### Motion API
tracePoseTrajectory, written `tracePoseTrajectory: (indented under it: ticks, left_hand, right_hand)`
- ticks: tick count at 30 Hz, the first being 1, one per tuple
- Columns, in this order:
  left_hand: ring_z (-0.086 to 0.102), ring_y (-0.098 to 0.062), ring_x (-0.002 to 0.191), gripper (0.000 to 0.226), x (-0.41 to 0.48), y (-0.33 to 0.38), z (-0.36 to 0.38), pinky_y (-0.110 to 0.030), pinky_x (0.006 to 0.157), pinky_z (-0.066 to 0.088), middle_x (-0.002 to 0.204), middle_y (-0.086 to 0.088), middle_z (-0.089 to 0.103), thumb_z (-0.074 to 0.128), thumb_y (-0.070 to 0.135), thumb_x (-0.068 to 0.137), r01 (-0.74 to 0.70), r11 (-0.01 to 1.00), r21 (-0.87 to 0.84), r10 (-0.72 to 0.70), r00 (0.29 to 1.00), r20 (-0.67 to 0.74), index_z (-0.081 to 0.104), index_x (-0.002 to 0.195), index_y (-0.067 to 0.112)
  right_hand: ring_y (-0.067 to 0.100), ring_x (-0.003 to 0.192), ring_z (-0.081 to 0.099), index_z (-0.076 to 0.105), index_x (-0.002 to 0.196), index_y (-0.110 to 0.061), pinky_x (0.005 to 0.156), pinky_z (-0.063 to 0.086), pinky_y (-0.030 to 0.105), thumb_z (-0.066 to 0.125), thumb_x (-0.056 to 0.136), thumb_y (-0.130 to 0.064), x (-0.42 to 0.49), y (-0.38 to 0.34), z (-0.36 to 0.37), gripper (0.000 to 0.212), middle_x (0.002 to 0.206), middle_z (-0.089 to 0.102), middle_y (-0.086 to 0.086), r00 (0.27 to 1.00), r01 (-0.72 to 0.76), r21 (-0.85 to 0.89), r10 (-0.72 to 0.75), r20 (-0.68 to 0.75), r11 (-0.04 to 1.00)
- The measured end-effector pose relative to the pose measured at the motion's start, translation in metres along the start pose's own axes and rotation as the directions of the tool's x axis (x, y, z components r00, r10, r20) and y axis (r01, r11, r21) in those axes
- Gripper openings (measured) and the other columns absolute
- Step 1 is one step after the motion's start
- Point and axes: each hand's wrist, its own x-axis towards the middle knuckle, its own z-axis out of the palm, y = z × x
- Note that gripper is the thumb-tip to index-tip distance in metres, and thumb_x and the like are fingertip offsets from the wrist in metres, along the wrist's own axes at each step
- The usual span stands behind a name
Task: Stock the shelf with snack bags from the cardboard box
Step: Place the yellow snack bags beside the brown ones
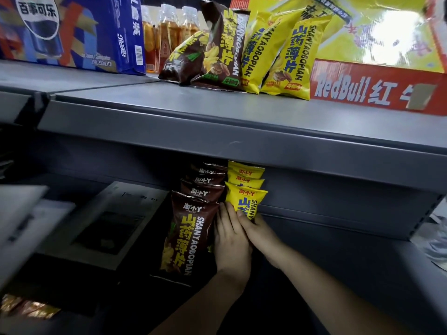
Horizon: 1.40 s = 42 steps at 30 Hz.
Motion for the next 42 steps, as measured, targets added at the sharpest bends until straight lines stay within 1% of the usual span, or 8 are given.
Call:
tracePoseTrajectory:
  ticks: [5, 9, 13, 20, 25, 28, 31, 42]
  left_hand:
    - [0.061, -0.029, 0.112, 0.054, 0.002, -0.005, 0.004, -0.033, 0.092, 0.05, 0.131, -0.021, 0.054, 0.032, 0.022, 0.087, 0.024, 0.999, -0.031, -0.023, 0.999, 0.043, 0.035, 0.136, -0.002]
    - [0.061, -0.031, 0.113, 0.056, -0.001, -0.004, -0.002, -0.035, 0.09, 0.051, 0.131, -0.024, 0.053, 0.038, 0.02, 0.087, 0.021, 0.998, -0.065, -0.02, 1.0, 0.011, 0.032, 0.136, -0.004]
    - [0.05, -0.035, 0.125, 0.082, -0.014, -0.001, -0.013, -0.043, 0.101, 0.045, 0.14, -0.025, 0.043, 0.066, 0.031, 0.076, -0.073, 0.996, 0.043, 0.072, 0.997, 0.013, 0.031, 0.14, -0.005]
    - [0.047, -0.033, 0.129, 0.06, -0.042, 0.023, -0.033, -0.045, 0.106, 0.04, 0.138, -0.02, 0.048, 0.034, 0.015, 0.074, -0.271, 0.961, 0.059, 0.27, 0.962, 0.034, 0.05, 0.13, 0.002]
    - [0.064, -0.028, 0.107, 0.056, -0.057, 0.045, -0.05, -0.036, 0.084, 0.056, 0.116, -0.011, 0.064, 0.073, 0.011, 0.057, -0.264, 0.964, -0.045, 0.267, 0.959, 0.093, 0.063, 0.112, 0.006]
    - [0.065, -0.029, 0.1, 0.039, -0.07, 0.063, -0.063, -0.036, 0.078, 0.058, 0.108, -0.009, 0.066, 0.053, 0.014, 0.068, -0.315, 0.947, -0.053, 0.319, 0.944, 0.089, 0.066, 0.105, 0.008]
    - [0.064, -0.027, 0.101, 0.049, -0.089, 0.081, -0.078, -0.035, 0.077, 0.058, 0.107, -0.005, 0.066, 0.032, 0.019, 0.071, -0.371, 0.927, -0.065, 0.375, 0.923, 0.082, 0.066, 0.104, 0.01]
    - [0.058, -0.023, 0.089, 0.034, -0.198, 0.149, -0.066, -0.032, 0.072, 0.05, 0.096, -0.004, 0.061, 0.035, 0.013, 0.078, -0.477, 0.818, -0.322, 0.539, 0.831, 0.139, 0.061, 0.099, 0.009]
  right_hand:
    - [0.006, 0.1, 0.058, 0.054, 0.113, -0.031, 0.076, 0.042, 0.007, 0.044, 0.099, -0.038, -0.002, 0.004, -0.007, 0.019, 0.108, 0.062, -0.013, 0.994, 0.056, -0.135, -0.043, 0.098, 0.989]
    - [0.019, 0.11, 0.06, 0.056, 0.124, -0.016, 0.086, 0.046, 0.028, 0.046, 0.097, -0.043, -0.007, 0.008, -0.014, 0.04, 0.12, 0.063, 0.002, 0.997, 0.061, -0.265, -0.045, 0.065, 0.962]
    - [0.023, 0.113, 0.058, 0.055, 0.124, -0.008, 0.085, 0.043, 0.026, 0.047, 0.099, -0.035, -0.016, 0.007, -0.024, 0.038, 0.123, 0.063, 0.007, 0.999, 0.04, -0.306, -0.041, 0.002, 0.951]
    - [0.023, 0.122, 0.055, 0.055, 0.131, -0.013, 0.098, 0.044, 0.029, 0.051, 0.094, -0.036, -0.038, 0.012, -0.048, 0.043, 0.132, 0.059, 0.007, 0.995, 0.0, -0.381, -0.038, -0.091, 0.925]
    - [0.021, 0.118, 0.057, 0.061, 0.122, -0.014, 0.094, 0.044, 0.025, 0.054, 0.094, -0.032, -0.072, 0.01, -0.072, 0.035, 0.126, 0.063, 0.005, 0.992, 0.021, -0.407, -0.069, -0.103, 0.913]
    - [0.017, 0.118, 0.055, 0.058, 0.126, -0.015, 0.094, 0.042, 0.022, 0.051, 0.096, -0.032, -0.099, 0.01, -0.095, 0.035, 0.128, 0.061, 0.003, 0.993, 0.047, -0.4, -0.085, -0.079, 0.915]
    - [0.014, 0.118, 0.054, 0.056, 0.129, -0.016, 0.092, 0.04, 0.018, 0.05, 0.097, -0.034, -0.129, 0.013, -0.119, 0.037, 0.128, 0.059, 0.0, 0.992, 0.081, -0.397, -0.114, -0.06, 0.914]
    - [0.01, 0.104, 0.059, 0.063, 0.114, -0.018, 0.083, 0.043, 0.019, 0.054, 0.095, -0.028, -0.232, 0.069, -0.19, 0.024, 0.108, 0.065, -0.006, 0.996, 0.048, -0.333, -0.072, -0.059, 0.942]
